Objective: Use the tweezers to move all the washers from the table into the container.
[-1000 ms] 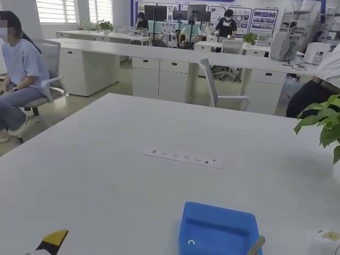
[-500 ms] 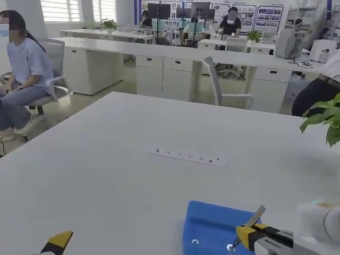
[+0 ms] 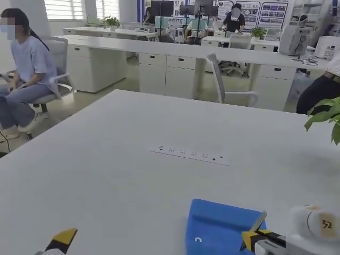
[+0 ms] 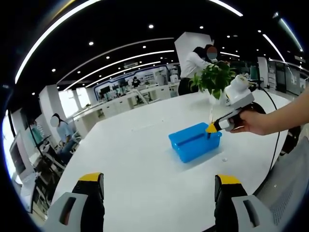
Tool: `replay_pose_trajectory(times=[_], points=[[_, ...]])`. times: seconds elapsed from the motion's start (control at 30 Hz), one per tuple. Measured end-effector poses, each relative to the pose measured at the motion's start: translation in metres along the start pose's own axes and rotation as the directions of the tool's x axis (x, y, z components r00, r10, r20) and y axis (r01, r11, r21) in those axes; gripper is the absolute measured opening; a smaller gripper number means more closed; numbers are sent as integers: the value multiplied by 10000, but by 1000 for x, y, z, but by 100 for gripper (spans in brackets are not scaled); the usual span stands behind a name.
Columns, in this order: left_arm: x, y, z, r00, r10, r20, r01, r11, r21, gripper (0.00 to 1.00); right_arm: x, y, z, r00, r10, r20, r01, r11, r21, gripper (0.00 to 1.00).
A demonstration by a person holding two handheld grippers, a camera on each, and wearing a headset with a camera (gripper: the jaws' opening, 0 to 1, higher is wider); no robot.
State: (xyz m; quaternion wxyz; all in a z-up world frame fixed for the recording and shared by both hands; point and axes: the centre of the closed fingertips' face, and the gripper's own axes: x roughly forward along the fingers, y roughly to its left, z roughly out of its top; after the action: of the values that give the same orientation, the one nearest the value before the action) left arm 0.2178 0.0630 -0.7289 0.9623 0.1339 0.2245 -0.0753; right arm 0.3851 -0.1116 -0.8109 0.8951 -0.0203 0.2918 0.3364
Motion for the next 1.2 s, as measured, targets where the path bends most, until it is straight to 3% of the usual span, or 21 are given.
replay_pose_trajectory(times=[0.37, 0.73, 1.2], points=[[-4, 4, -5, 9998, 163, -72, -164, 9998, -94, 98, 11, 5, -14, 9991, 72, -428, -84, 9996, -271, 3], [-6, 4, -2, 9998, 181, -20, -181, 9998, -62, 98, 11, 7, -15, 9983, 79, -574, -111, 9984, -557, 3], [-5, 7, 1, 9998, 171, 69, -171, 9998, -31, 97, -7, 7, -2, 9998, -33, -194, 16, 9964, -850, 3]])
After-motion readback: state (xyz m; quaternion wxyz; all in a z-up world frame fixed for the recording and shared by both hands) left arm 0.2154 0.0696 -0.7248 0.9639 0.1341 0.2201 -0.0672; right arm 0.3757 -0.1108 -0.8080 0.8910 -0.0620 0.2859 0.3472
